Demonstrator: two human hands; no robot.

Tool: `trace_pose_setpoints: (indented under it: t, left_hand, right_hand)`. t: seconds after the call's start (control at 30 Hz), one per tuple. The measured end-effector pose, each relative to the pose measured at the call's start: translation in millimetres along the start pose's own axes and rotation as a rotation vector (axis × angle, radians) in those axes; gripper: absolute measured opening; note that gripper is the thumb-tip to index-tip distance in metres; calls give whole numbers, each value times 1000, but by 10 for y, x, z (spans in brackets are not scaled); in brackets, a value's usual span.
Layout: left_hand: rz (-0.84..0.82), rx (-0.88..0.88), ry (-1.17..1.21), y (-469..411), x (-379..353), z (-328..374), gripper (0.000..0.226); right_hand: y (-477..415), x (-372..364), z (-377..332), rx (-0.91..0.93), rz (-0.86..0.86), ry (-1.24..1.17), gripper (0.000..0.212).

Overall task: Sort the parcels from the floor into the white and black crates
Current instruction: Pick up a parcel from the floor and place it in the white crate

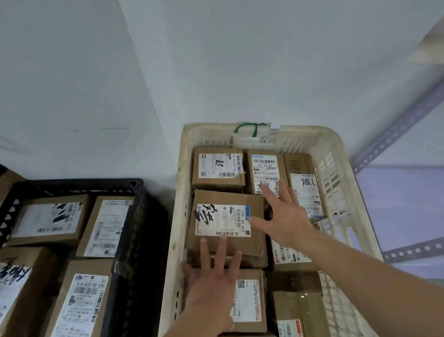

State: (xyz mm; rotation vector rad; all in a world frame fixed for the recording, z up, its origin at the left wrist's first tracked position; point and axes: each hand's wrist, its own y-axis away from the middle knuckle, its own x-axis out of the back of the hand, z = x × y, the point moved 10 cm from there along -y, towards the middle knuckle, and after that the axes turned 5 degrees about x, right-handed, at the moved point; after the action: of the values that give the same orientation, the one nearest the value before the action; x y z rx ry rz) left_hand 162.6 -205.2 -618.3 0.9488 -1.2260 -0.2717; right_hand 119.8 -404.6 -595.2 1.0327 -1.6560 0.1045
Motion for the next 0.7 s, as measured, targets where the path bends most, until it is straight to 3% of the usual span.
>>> trace_pose_setpoints:
  t: [0.17,0.43,0.6,0.7]
  left_hand:
    - [26,46,-68,-109,-79,24,132]
    - [31,75,-122,-189,-150,7,144]
    - [73,84,-107,-186,-153,0,148]
    - [77,87,-128,-183,-157,15,148]
  right_hand:
    - [-314,-110,-29,36,-199,105,98]
    - [-398,-234,4,73,-237,176,99]
    - [-341,69,271,78,-45,30,89]
    - [-280,10,543,-14,-54,25,88]
